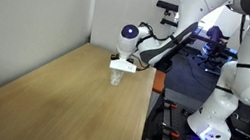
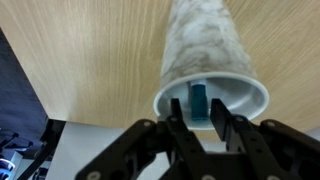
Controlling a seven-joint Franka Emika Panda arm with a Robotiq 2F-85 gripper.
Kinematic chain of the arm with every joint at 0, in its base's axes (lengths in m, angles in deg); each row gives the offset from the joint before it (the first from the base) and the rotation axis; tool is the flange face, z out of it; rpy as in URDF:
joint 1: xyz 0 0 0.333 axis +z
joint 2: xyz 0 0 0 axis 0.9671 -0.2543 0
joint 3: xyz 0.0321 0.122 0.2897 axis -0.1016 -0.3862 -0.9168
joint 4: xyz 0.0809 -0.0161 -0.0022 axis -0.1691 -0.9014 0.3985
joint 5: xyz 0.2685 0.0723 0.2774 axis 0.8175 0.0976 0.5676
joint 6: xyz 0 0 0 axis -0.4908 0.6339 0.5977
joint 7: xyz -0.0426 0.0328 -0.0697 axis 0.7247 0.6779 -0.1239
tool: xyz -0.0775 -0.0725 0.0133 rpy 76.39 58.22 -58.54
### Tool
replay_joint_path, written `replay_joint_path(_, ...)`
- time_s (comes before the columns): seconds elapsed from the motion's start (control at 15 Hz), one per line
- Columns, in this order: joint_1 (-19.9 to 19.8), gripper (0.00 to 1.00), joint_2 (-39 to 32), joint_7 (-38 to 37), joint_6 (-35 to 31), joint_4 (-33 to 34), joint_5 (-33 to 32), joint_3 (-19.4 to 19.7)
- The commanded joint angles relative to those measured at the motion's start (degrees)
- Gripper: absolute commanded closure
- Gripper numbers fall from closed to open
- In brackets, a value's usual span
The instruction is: Remove the marker from the mug cup and place it on the table
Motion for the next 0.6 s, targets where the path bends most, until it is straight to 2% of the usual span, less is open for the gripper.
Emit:
replay_joint_path(0.0, 0.07, 0.62, -0.35, 2.71, 0.02, 1.09, 1.69, 0.30)
replay_joint_path(0.53, 0.20, 0.64, -2.08, 4.77, -0.28, 2.41, 3.23, 0.30)
